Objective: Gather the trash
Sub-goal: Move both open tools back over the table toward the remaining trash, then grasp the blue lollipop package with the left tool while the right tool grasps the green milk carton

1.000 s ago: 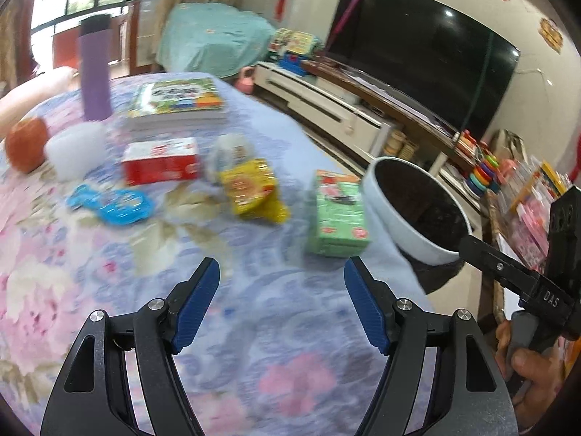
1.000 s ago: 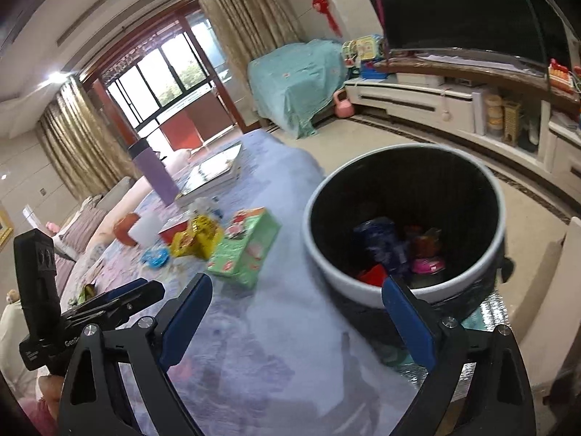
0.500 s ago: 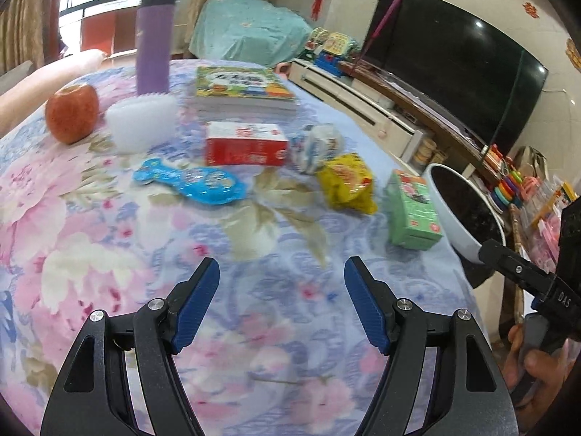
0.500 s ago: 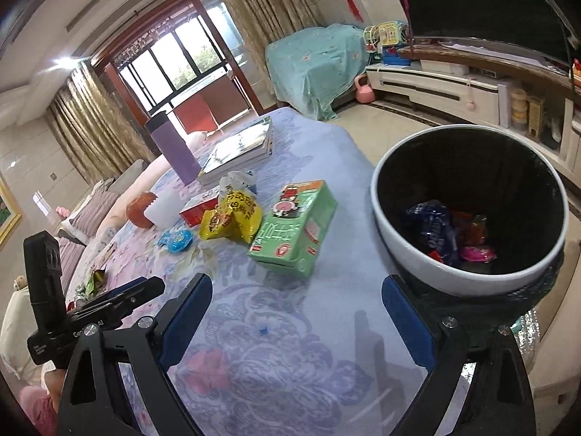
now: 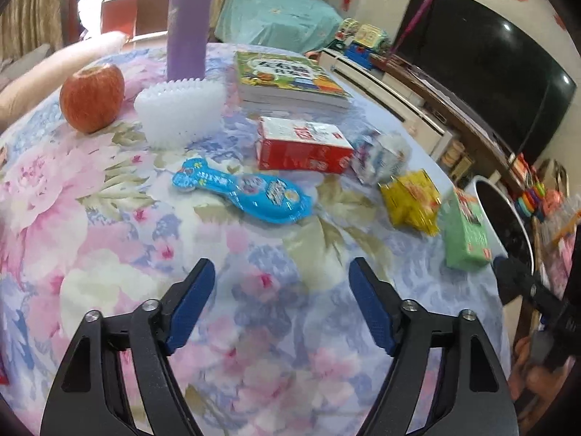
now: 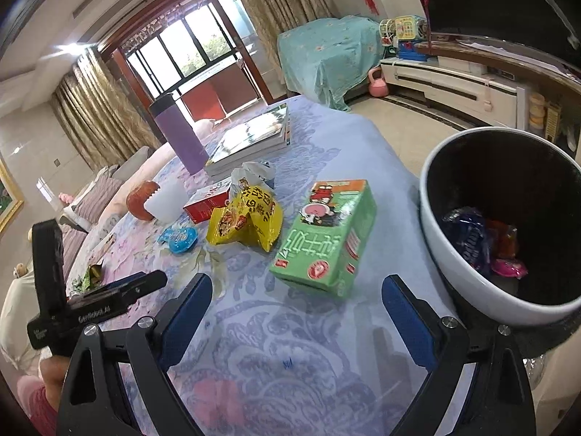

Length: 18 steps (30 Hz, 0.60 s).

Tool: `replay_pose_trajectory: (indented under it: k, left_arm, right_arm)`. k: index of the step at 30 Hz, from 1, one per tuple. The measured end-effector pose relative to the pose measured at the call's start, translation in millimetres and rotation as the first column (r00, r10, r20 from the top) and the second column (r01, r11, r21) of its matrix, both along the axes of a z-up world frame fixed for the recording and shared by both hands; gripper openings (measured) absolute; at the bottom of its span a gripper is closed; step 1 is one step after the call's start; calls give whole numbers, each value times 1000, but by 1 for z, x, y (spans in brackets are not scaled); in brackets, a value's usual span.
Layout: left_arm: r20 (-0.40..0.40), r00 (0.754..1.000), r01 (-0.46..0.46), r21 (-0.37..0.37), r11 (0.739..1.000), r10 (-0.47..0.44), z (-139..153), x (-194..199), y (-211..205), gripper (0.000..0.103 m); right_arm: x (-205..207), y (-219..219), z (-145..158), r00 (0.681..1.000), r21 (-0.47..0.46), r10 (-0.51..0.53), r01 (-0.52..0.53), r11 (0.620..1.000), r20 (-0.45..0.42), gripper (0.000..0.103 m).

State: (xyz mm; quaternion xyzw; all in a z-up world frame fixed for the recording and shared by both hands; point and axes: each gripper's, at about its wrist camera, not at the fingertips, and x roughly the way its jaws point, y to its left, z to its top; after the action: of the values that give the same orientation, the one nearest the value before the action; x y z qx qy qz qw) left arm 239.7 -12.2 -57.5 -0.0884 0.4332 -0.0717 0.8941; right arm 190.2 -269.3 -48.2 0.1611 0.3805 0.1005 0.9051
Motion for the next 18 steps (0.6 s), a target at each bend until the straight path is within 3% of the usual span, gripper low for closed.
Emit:
replay_pose_trajectory:
  k: [6,14,17,18]
  left_arm:
    - [-55,997,-57,-67,996,54,-7,38,5,84]
    - [-41,993,-113,25,993,114,-15,66,-2,87]
    - [-15,994,-102,97,990,104,-19,64,-8,69]
    - [-10,995,-93,116,989,95,-20,63,-10,61]
  right_arm:
    - [12,3,-8,1000,-14,13,-13,1000,-11,96]
    - [31,10,-15,999,-41,29,-30,999,-19,95]
    - [37,14,-20,999,-79,26,-28,996,-26,93]
    - [37,13,-21,999,-86,22,-24,996,-27,84]
